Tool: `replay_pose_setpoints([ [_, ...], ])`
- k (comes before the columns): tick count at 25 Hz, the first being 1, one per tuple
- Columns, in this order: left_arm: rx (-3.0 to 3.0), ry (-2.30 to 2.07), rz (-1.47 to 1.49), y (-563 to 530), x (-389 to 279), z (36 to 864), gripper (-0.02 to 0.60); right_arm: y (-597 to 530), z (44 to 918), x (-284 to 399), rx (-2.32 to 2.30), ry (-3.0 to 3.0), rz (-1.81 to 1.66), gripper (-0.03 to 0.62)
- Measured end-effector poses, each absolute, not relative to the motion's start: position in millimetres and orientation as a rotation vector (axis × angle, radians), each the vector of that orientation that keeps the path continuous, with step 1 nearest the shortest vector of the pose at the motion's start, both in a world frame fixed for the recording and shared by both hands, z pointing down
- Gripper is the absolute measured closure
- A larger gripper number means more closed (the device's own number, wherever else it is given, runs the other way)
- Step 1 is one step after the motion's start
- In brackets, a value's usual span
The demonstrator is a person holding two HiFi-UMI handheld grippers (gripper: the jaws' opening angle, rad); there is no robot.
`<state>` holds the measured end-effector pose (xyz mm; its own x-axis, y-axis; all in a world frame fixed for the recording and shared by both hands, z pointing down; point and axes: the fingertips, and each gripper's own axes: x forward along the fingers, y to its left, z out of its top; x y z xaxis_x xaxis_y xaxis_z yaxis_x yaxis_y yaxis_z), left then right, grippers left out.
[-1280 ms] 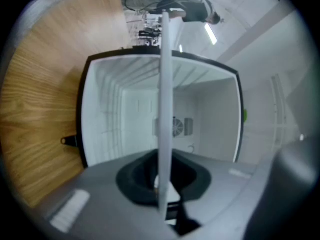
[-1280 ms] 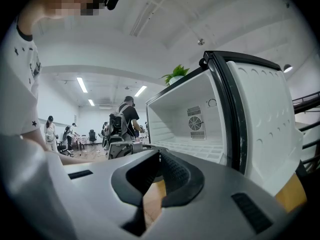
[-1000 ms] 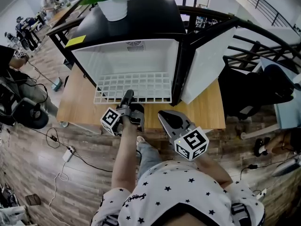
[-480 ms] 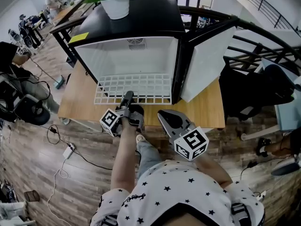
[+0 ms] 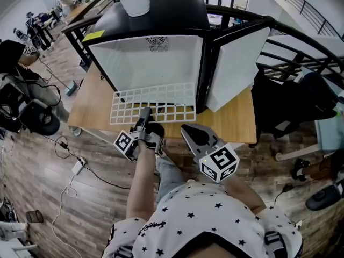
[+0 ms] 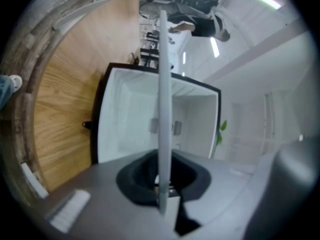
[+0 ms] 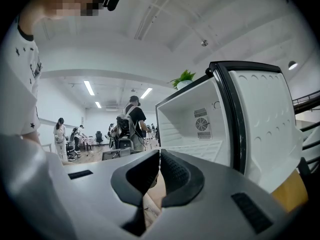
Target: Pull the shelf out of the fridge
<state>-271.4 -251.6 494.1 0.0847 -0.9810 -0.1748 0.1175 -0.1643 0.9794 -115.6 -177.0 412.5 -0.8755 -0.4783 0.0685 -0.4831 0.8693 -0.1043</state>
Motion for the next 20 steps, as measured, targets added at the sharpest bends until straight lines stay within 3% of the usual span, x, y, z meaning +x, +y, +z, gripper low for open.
replay_pose_setpoints([
  [20,1.296,-1.072,-1.338,-190,-255,491,0.549,-157,412,-97,0.753,-3.036,0.213,0.571],
])
